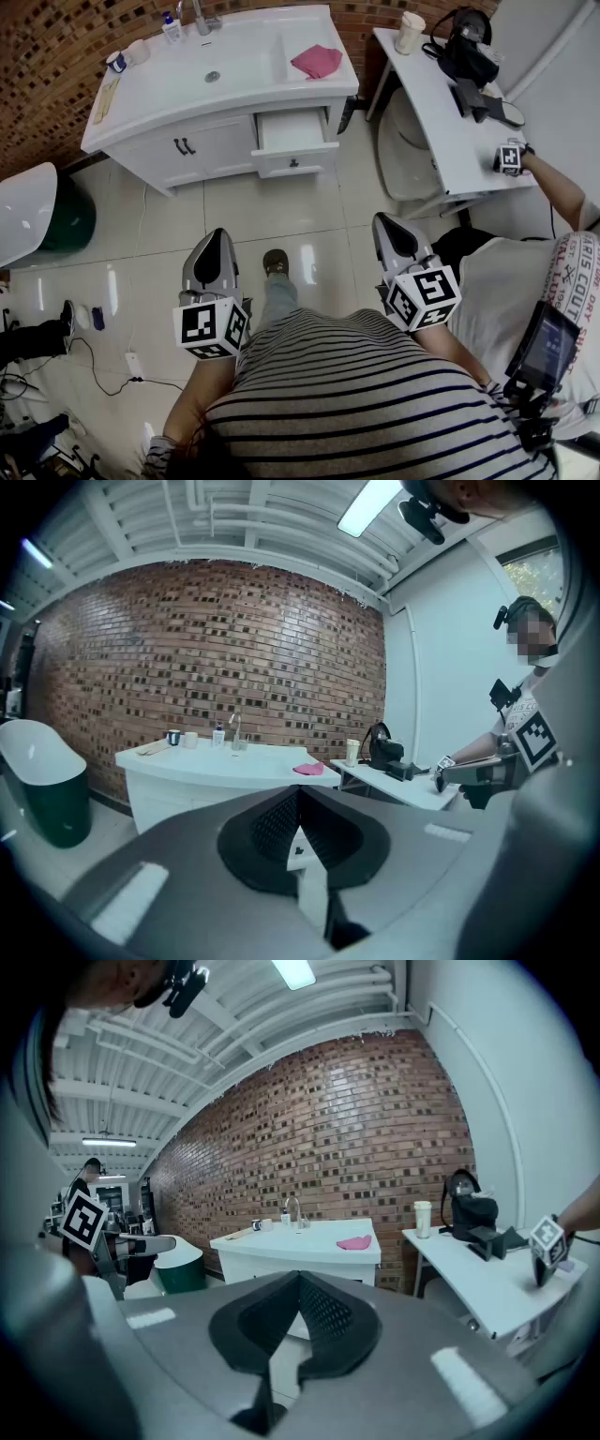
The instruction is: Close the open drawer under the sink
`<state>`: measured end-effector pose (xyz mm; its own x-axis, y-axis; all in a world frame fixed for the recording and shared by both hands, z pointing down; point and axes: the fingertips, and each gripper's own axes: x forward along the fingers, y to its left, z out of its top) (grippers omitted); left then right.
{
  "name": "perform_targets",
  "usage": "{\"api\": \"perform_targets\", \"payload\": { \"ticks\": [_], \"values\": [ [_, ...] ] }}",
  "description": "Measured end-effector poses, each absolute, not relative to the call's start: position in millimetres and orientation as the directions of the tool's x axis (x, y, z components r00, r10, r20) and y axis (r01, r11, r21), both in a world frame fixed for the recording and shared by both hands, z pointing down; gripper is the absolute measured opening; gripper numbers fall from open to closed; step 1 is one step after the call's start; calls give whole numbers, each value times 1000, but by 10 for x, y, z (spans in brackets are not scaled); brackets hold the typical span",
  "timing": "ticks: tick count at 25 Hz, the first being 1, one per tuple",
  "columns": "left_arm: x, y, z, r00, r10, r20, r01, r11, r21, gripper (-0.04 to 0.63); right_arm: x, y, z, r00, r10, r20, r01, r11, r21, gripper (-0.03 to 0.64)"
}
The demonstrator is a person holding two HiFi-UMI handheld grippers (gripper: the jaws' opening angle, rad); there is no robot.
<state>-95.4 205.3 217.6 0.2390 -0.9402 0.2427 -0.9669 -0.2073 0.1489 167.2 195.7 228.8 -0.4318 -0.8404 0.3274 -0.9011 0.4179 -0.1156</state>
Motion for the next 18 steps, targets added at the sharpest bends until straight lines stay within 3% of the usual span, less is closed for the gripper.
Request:
{"api": "perform_targets", "payload": {
  "ticks": [9,18],
  "values": [
    [-1299,386,2307,388,-875,289,-921,-359,150,14,966,219,2627,-450,-812,372,-891,438,-121,-2],
    [-1180,-334,3302,407,-854,324,-912,-362,193,14,813,-477,4177,-452,-743,494,-879,464,-107,-2]
  ]
}}
